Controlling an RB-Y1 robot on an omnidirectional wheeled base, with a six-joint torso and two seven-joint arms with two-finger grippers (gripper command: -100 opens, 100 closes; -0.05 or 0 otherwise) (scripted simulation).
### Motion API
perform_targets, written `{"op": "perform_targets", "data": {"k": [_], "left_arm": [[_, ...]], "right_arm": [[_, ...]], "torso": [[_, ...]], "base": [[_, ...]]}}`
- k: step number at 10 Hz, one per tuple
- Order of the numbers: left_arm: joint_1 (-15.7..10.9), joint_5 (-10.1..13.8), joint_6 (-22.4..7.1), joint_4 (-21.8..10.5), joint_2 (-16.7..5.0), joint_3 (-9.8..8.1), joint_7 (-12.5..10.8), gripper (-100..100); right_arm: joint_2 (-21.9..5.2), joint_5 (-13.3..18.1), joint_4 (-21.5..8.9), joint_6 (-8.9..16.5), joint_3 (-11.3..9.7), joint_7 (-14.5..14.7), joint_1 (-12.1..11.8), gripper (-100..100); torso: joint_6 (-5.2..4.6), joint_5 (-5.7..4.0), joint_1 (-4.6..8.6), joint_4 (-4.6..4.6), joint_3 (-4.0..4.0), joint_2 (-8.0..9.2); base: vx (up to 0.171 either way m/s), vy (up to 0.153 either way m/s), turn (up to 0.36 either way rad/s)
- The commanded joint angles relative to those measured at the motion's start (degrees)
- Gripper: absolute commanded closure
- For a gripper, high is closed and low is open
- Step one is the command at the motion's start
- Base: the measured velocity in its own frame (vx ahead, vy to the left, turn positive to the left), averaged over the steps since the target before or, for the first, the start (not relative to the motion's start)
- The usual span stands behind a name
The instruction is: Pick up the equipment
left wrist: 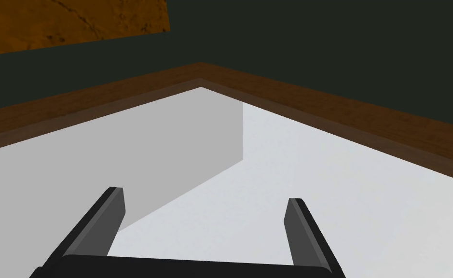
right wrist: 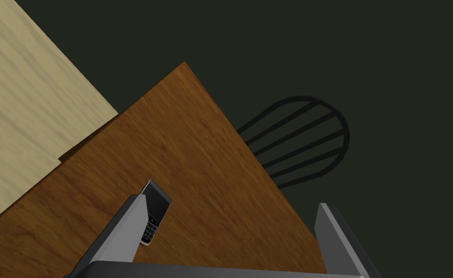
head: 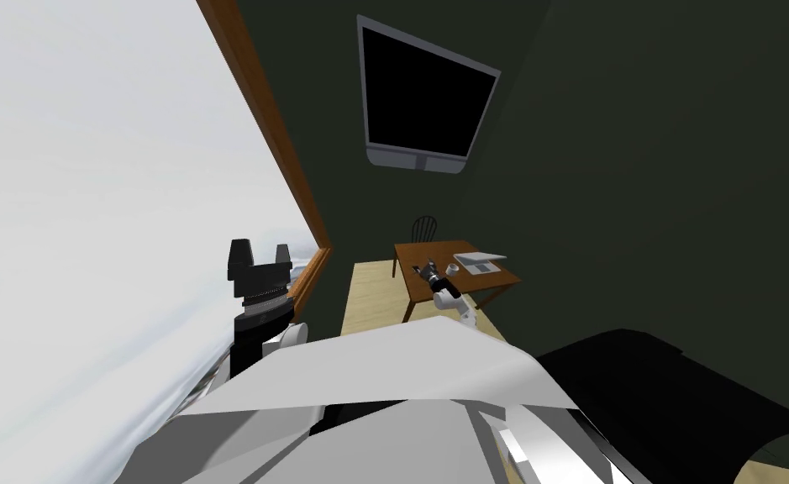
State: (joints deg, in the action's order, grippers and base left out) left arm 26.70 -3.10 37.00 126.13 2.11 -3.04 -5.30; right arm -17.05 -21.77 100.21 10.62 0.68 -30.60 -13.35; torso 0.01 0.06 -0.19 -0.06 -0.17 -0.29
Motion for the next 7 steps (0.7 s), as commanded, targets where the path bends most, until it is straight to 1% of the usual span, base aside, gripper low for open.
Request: {"op": "perform_targets", "data": {"k": [1, 2, 3, 4, 5, 6, 7], "left_arm": [[0.0, 0.0, 0.0, 0.0, 0.0, 0.00, 0.0, 0], [0.0, 0.0, 0.0, 0.0, 0.0, 0.00, 0.0, 0], [0.0, 0.0, 0.0, 0.0, 0.0, 0.00, 0.0, 0], [0.0, 0.0, 0.0, 0.0, 0.0, 0.00, 0.0, 0], [0.0, 0.0, 0.0, 0.0, 0.0, 0.00, 0.0, 0], [0.0, 0.0, 0.0, 0.0, 0.0, 0.00, 0.0, 0], [0.0, 0.0, 0.0, 0.0, 0.0, 0.00, 0.0, 0]], "right_arm": [[-0.5, -1.5, -2.9, 2.9, 0.5, -1.7, 1.2, -100], [-0.5, -1.5, -3.0, 4.1, 0.5, -1.7, 1.2, -100], [-1.1, -2.9, -5.4, 5.8, 0.9, -3.3, 2.2, -100], [-1.1, -2.9, -5.6, 7.1, 0.9, -3.3, 2.2, -100], [-1.6, -4.3, -8.3, 8.5, 1.4, -4.8, 3.1, -100], [-1.6, -4.3, -8.3, 9.6, 1.4, -4.8, 3.1, -100], [-1.6, -4.3, -8.3, 10.0, 1.4, -4.8, 3.1, -100]], "torso": [[0.00, 0.00, 0.00, 0.00, 0.00, 0.00], [-0.01, -0.01, 0.02, 0.00, 0.00, 0.00], [0.00, -0.01, 0.05, 0.00, 0.00, 0.00], [-0.01, -0.01, 0.03, -0.01, -0.02, -0.05], [0.00, -0.01, 0.04, -0.01, -0.02, -0.03], [-0.01, 0.00, 0.00, -0.02, -0.04, -0.07], [-0.01, 0.00, 0.02, -0.01, -0.03, -0.04]], "base": [[0.061, 0.054, -0.020], [0.060, 0.043, -0.016], [0.076, 0.054, -0.013], [0.065, 0.049, -0.013], [0.081, 0.063, -0.010], [0.074, 0.054, -0.015], [0.024, 0.018, -0.008]]}}
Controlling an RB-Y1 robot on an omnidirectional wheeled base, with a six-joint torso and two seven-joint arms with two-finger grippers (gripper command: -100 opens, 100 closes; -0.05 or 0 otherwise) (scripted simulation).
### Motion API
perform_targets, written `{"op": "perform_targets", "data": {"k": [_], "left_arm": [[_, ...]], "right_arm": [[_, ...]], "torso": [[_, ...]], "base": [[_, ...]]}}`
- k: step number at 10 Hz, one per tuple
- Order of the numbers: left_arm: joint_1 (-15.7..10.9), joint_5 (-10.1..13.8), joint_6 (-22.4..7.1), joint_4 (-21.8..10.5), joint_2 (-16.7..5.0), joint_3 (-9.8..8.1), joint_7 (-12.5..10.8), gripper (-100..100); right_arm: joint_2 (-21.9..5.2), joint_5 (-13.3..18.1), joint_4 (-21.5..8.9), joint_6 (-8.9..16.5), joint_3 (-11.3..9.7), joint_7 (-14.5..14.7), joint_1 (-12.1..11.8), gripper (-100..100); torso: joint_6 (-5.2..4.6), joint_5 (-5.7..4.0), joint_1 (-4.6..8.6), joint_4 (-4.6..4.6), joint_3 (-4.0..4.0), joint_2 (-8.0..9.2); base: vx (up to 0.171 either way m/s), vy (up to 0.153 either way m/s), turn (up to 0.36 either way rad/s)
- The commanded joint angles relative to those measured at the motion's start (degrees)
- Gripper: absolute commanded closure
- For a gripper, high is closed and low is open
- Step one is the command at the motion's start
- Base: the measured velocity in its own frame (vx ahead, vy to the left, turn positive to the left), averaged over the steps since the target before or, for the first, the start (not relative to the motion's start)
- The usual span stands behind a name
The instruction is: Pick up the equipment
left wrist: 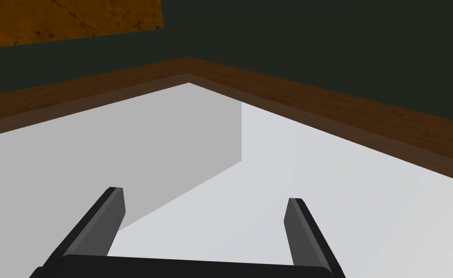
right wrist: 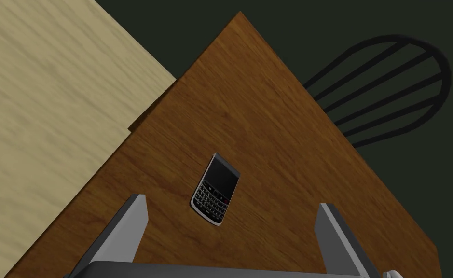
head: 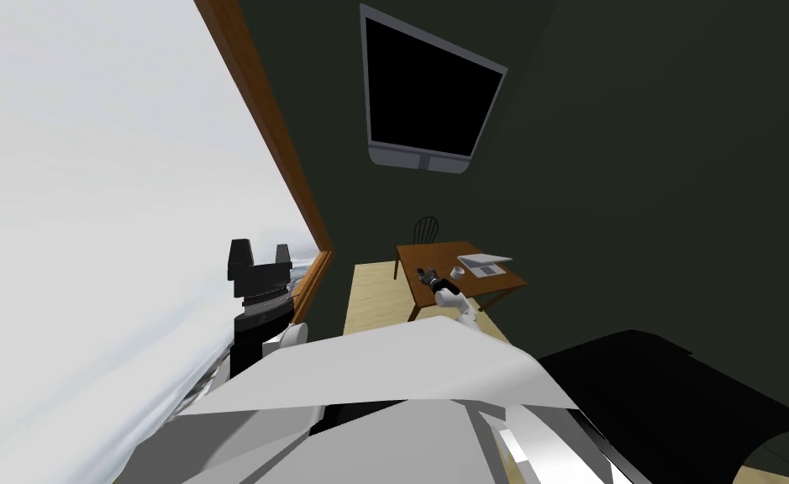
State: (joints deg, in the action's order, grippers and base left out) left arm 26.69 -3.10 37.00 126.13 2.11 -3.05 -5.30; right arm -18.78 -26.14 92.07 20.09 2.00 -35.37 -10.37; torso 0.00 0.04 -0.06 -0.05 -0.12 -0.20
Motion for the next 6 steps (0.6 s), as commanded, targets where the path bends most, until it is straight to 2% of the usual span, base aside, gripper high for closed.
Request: {"op": "perform_targets", "data": {"k": [1, 2, 3, 4, 5, 6], "left_arm": [[0.0, 0.0, 0.0, 0.0, 0.0, 0.00, 0.0, 0], [0.0, 0.0, 0.0, 0.0, 0.0, 0.00, 0.0, 0], [0.0, 0.0, 0.0, 0.0, 0.0, 0.00, 0.0, 0], [0.0, 0.0, 0.0, 0.0, 0.0, 0.00, 0.0, 0], [0.0, 0.0, 0.0, 0.0, 0.0, 0.00, 0.0, 0], [0.0, 0.0, 0.0, 0.0, 0.0, 0.00, 0.0, 0]], "right_arm": [[-0.4, -1.3, -2.7, 2.9, 0.5, -1.5, 1.0, -100], [-0.4, -1.3, -2.7, 3.5, 0.5, -1.5, 1.0, -100], [-1.0, -2.5, -5.3, 5.5, 1.0, -3.0, 1.9, -100], [-1.0, -2.5, -5.3, 6.4, 1.0, -3.0, 1.9, -100], [-1.6, -3.8, -7.9, 8.1, 1.5, -4.4, 2.7, -100], [-1.6, -3.8, -7.9, 9.2, 1.5, -4.4, 2.7, -100]], "torso": [[0.00, 0.00, 0.00, 0.00, 0.00, 0.00], [-0.01, -0.01, 0.00, 0.00, 0.00, -0.01], [0.00, 0.00, 0.00, -0.01, -0.03, -0.06], [0.00, 0.00, -0.03, -0.04, -0.11, -0.21], [0.00, 0.00, -0.03, -0.04, -0.10, -0.18], [0.00, 0.00, -0.03, -0.04, -0.11, -0.21]], "base": [[0.042, 0.025, -0.016], [0.062, 0.030, -0.001], [0.107, 0.042, 0.006], [0.087, 0.031, -0.001], [0.092, 0.033, -0.004], [0.085, 0.033, -0.002]]}}
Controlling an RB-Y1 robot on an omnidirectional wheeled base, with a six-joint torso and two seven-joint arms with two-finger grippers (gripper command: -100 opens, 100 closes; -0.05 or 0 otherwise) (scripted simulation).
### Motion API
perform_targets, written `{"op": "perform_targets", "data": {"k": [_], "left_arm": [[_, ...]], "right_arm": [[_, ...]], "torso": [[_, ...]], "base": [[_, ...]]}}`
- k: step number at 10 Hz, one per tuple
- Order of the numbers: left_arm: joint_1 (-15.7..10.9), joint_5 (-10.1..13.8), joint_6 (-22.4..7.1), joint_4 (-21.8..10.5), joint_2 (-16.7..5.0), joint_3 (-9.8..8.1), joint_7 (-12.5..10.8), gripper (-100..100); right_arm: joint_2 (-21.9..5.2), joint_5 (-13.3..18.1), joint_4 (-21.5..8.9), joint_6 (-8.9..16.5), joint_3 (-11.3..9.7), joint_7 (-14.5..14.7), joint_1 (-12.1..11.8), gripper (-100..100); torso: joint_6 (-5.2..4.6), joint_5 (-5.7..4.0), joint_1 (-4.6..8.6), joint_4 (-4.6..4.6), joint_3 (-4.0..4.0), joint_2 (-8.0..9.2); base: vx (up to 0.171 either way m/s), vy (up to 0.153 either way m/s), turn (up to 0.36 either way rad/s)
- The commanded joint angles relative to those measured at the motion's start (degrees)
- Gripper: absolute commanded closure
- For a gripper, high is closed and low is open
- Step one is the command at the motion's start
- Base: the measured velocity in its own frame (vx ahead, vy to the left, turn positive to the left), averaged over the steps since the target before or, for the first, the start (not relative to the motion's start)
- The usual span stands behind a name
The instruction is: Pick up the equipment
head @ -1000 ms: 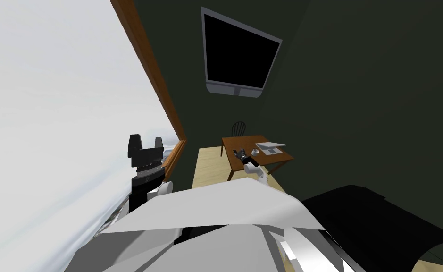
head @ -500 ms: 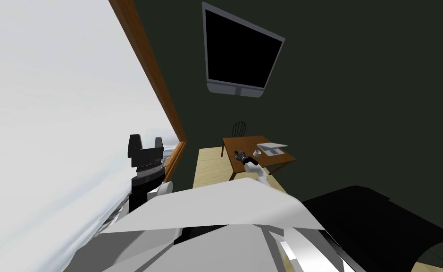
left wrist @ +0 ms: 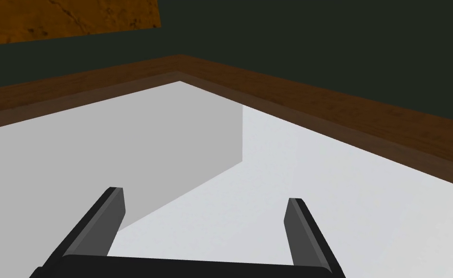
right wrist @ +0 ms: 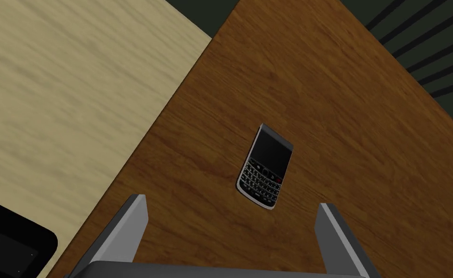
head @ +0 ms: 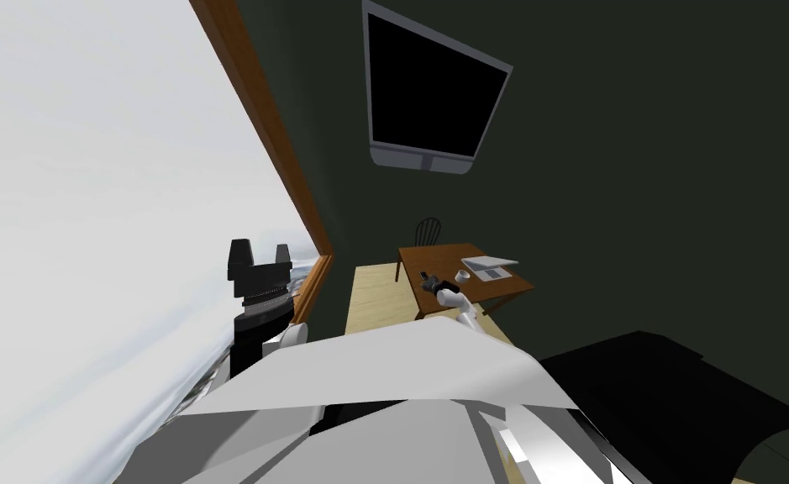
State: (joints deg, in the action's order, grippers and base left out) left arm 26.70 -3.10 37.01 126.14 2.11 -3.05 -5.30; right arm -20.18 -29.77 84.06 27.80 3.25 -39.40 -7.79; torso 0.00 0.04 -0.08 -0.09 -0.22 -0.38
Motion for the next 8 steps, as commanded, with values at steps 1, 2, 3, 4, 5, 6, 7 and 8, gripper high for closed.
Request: {"op": "perform_targets", "data": {"k": [1, 2, 3, 4, 5, 6, 7, 8], "left_arm": [[0.0, 0.0, 0.0, 0.0, 0.0, 0.00, 0.0, 0], [0.0, 0.0, 0.0, 0.0, 0.0, 0.00, 0.0, 0], [0.0, 0.0, 0.0, 0.0, 0.0, 0.00, 0.0, 0], [0.0, 0.0, 0.0, 0.0, 0.0, 0.00, 0.0, 0], [0.0, 0.0, 0.0, 0.0, 0.0, 0.00, 0.0, 0], [0.0, 0.0, 0.0, 0.0, 0.0, 0.00, 0.0, 0], [0.0, 0.0, 0.0, 0.0, 0.0, 0.00, 0.0, 0], [0.0, 0.0, 0.0, 0.0, 0.0, 0.00, 0.0, 0]], "right_arm": [[-0.8, -1.3, -2.4, 2.9, 0.8, -1.8, 1.0, -100], [-0.8, -1.3, -2.4, 4.3, 0.8, -1.8, 1.0, -100], [-1.4, -2.3, -4.8, 5.9, 1.4, -3.1, 1.7, -100], [-1.4, -2.3, -4.8, 7.0, 1.4, -3.1, 1.7, -100], [-2.1, -3.3, -7.1, 8.8, 2.0, -4.4, 2.5, -100], [-2.1, -3.3, -7.1, 9.6, 2.0, -4.4, 2.5, -100], [-2.8, -4.3, -9.4, 11.1, 2.6, -5.6, 3.2, -100], [-2.8, -4.3, -9.4, 12.0, 2.6, -5.6, 3.2, -100]], "torso": [[0.00, 0.00, 0.00, 0.00, 0.00, 0.00], [0.01, 0.00, 0.01, -0.01, -0.03, -0.07], [0.00, -0.01, 0.02, -0.01, -0.02, -0.02], [0.00, 0.00, 0.02, 0.00, -0.01, -0.03], [0.00, -0.01, 0.07, 0.00, 0.01, 0.02], [0.01, -0.03, 0.15, 0.00, -0.02, -0.04], [-0.01, -0.03, 0.15, 0.00, 0.00, 0.00], [0.00, -0.02, 0.11, -0.01, -0.03, -0.07]], "base": [[0.105, 0.032, -0.002], [0.090, 0.025, 0.001], [0.094, 0.032, 0.005], [0.078, 0.014, -0.003], [0.097, -0.008, 0.006], [0.087, -0.007, 0.009], [0.111, 0.009, 0.008], [0.098, 0.012, 0.004]]}}
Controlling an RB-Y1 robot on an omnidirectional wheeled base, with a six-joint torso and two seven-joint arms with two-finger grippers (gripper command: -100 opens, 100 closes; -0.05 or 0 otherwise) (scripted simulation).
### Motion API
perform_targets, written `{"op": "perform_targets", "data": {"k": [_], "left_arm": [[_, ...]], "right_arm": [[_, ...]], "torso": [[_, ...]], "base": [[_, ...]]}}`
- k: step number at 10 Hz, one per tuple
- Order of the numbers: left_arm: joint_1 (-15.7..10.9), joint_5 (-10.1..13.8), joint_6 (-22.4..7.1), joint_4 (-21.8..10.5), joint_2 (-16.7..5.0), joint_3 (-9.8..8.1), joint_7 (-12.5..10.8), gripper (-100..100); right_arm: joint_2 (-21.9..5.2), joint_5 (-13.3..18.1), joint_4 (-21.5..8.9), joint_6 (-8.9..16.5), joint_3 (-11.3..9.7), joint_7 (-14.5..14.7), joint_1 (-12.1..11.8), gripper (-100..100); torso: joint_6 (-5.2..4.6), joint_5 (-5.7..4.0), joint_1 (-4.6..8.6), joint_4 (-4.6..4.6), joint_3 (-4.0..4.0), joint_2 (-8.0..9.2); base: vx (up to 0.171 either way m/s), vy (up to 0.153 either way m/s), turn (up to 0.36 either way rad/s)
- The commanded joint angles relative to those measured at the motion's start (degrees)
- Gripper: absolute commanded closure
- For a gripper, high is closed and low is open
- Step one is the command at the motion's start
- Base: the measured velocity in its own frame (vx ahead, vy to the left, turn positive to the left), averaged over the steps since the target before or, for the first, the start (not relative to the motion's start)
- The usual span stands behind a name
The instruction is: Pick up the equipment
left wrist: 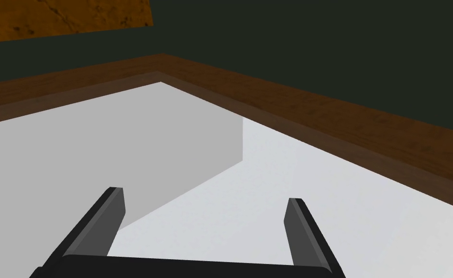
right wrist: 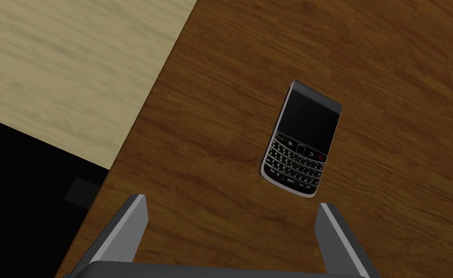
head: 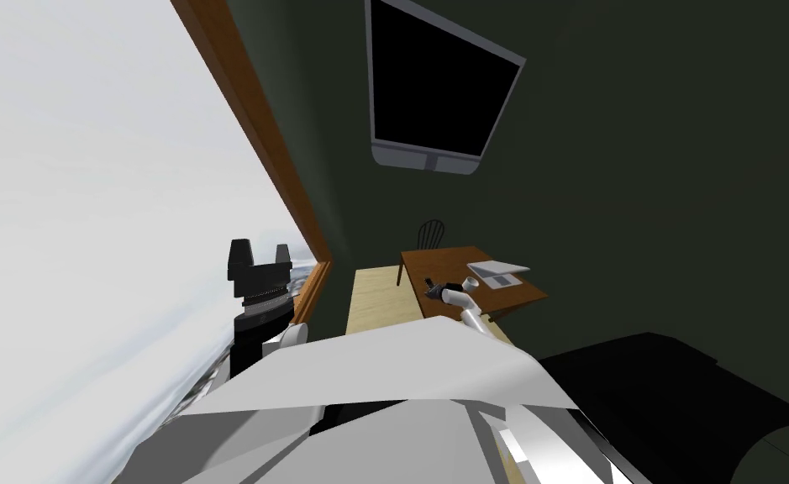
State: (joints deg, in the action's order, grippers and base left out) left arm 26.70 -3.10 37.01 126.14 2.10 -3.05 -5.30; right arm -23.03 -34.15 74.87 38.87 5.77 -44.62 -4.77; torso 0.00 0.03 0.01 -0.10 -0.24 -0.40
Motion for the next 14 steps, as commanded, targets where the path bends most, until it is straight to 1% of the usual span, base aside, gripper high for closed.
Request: {"op": "perform_targets", "data": {"k": [1, 2, 3, 4, 5, 7, 8, 11, 14], "left_arm": [[0.0, 0.0, 0.0, 0.0, 0.0, 0.00, 0.0, 0], [0.0, 0.0, 0.0, 0.0, 0.0, 0.00, 0.0, 0], [0.0, 0.0, 0.0, 0.0, 0.0, 0.00, 0.0, 0], [0.0, 0.0, 0.0, 0.0, 0.0, 0.00, 0.0, 0], [0.0, 0.0, 0.0, 0.0, 0.0, 0.00, 0.0, 0], [0.0, 0.0, 0.0, 0.0, 0.0, 0.00, 0.0, 0], [0.0, 0.0, 0.0, 0.0, 0.0, 0.00, 0.0, 0], [0.0, 0.0, 0.0, 0.0, 0.0, 0.00, 0.0, 0], [0.0, 0.0, 0.0, 0.0, 0.0, 0.00, 0.0, 0]], "right_arm": [[-0.7, -0.7, -2.4, 2.9, 0.7, -1.5, 0.8, -100], [-0.7, -0.7, -2.4, 3.4, 0.7, -1.5, 0.8, -100], [-1.4, -1.4, -4.5, 5.6, 1.4, -2.6, 1.4, -100], [-2.1, -2.1, -6.2, 7.1, 2.1, -3.5, 2.0, -100], [-2.1, -2.1, -6.5, 7.7, 2.1, -3.5, 2.0, -100], [-3.5, -3.1, -10.1, 11.2, 3.3, -5.2, 3.0, -100], [-3.5, -3.1, -10.1, 11.5, 3.3, -5.2, 3.0, -100], [-5.1, -4.2, -14.3, 15.9, 4.9, -7.0, 4.1, -100], [-6.1, -4.7, -16.9, 18.5, 5.9, -8.1, 4.6, -100]], "torso": [[0.00, 0.00, 0.00, 0.00, 0.00, 0.00], [0.01, -0.01, 0.04, 0.00, -0.01, -0.04], [0.01, -0.01, 0.03, 0.00, 0.00, -0.01], [0.00, -0.01, 0.03, -0.01, -0.04, -0.08], [0.01, -0.01, 0.06, -0.03, -0.11, -0.20], [0.00, -0.01, 0.04, -0.01, -0.04, -0.07], [0.02, -0.01, 0.06, -0.03, -0.09, -0.16], [0.02, -0.04, 0.15, -0.03, -0.10, -0.17], [0.01, -0.03, 0.07, -0.02, -0.04, -0.06]], "base": [[0.106, -0.002, 0.011], [0.096, 0.001, 0.009], [0.123, 0.002, 0.017], [0.162, -0.006, 0.026], [0.119, -0.004, 0.016], [0.127, -0.002, 0.028], [0.123, -0.013, 0.018], [0.142, -0.030, 0.037], [0.111, -0.019, 0.034]]}}
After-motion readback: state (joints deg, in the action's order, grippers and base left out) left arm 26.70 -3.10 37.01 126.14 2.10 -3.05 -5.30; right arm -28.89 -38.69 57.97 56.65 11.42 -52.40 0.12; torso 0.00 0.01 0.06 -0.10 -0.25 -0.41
